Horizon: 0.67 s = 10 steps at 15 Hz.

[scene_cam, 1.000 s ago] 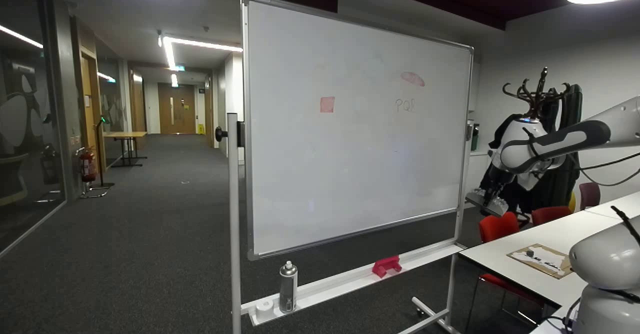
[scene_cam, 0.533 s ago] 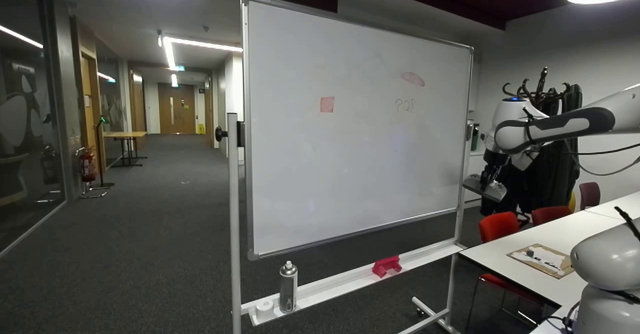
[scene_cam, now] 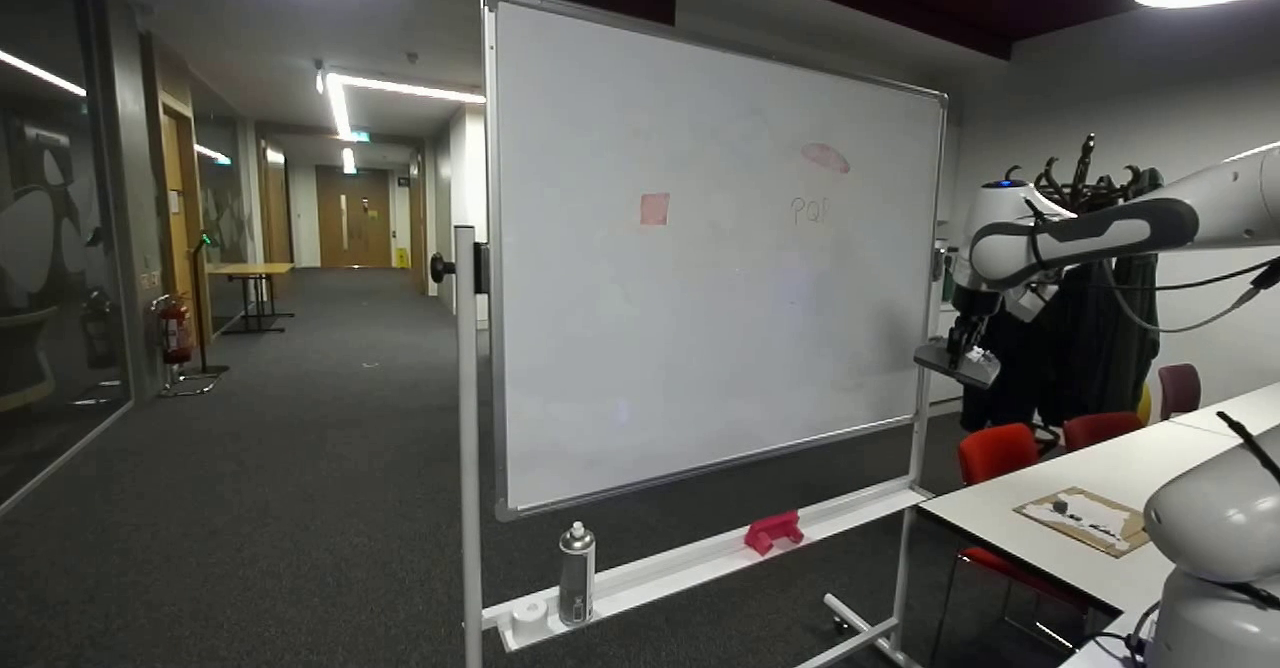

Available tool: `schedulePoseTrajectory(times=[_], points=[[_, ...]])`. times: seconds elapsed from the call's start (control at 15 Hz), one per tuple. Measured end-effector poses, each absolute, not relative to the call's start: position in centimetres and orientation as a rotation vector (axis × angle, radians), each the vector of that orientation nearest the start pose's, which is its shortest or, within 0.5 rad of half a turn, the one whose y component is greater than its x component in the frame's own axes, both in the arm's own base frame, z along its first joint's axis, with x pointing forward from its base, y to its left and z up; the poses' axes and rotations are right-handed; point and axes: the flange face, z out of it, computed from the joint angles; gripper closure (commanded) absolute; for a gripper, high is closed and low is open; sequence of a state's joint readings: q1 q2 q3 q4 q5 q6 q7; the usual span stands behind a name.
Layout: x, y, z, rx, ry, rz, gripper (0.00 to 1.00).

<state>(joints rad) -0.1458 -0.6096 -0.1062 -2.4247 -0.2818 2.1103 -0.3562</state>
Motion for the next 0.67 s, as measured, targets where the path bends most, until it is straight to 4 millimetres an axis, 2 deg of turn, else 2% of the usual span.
schedulePoseTrajectory(times=[0.13, 0.2, 0.6, 0.67], points=[[38.3, -11.6, 55.3, -3.355, -0.359, -0.348, 0.65], [38.5, -11.7, 55.3, -3.337, -0.343, -0.329, 0.4], [39.2, -12.1, 54.1, -3.301, -0.311, -0.27, 0.4], [39.2, -12.1, 54.1, -3.301, -0.311, -0.27, 0.65]])
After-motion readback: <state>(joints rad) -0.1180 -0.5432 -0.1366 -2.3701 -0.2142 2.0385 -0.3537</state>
